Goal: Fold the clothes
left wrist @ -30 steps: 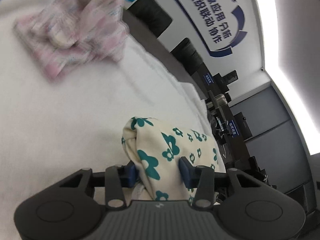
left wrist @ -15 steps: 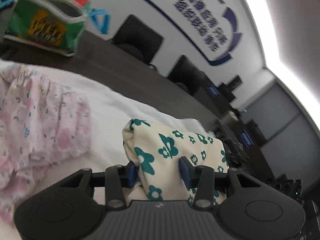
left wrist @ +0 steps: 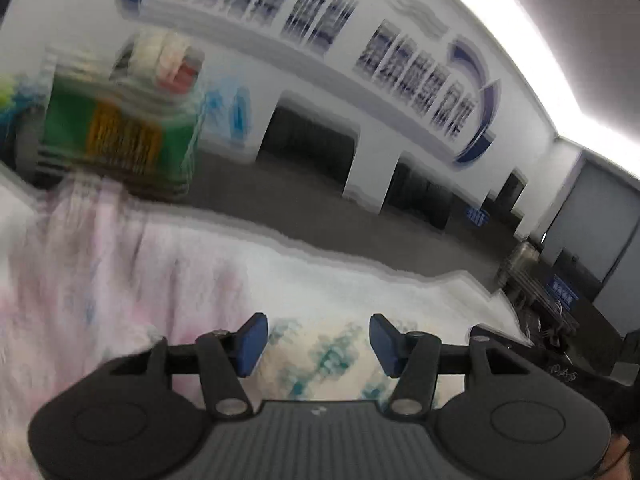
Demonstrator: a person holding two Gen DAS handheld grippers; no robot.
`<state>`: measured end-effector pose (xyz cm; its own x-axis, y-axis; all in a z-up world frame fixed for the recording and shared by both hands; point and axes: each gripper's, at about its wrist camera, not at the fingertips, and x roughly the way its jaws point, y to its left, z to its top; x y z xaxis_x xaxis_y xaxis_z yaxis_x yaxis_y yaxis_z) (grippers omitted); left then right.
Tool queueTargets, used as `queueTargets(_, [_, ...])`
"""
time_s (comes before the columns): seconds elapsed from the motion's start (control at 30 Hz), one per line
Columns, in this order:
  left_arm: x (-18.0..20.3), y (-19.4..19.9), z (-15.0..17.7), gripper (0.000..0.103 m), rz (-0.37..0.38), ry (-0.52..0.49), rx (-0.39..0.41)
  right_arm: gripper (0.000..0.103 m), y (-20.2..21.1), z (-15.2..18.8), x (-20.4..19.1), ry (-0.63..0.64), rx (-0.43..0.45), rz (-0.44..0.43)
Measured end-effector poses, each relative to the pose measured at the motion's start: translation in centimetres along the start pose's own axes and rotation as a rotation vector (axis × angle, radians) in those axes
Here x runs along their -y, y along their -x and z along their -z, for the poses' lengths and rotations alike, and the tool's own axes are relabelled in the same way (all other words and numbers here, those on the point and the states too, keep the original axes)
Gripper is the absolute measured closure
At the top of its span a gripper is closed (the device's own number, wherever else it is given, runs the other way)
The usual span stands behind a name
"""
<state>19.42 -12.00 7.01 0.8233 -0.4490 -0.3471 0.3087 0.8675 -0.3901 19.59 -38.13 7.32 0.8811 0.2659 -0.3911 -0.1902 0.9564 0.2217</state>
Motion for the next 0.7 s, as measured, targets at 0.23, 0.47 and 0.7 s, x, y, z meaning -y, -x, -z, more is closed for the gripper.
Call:
queueTargets(0.23, [2.8, -7.1, 6.6, 0.081, -0.244, -0.082, -0.069, 0.093, -5.4, 2.0, -4.7, 0.176, -0.099, 0.076])
queueTargets(0.47, [1.2, -7.0, 7.5, 0.08, -0.222, -0.028, -0.092, 0.093, -6.9, 1.9, -2.3, 0.039, -0.13, 0.124])
queueTargets(0.7, [1.0, -7.2, 5.5, 0.079, -0.225, -0.052, -0.132, 0.094, -6.7, 1.3, -3.2, 0.046, -0.14, 0.188])
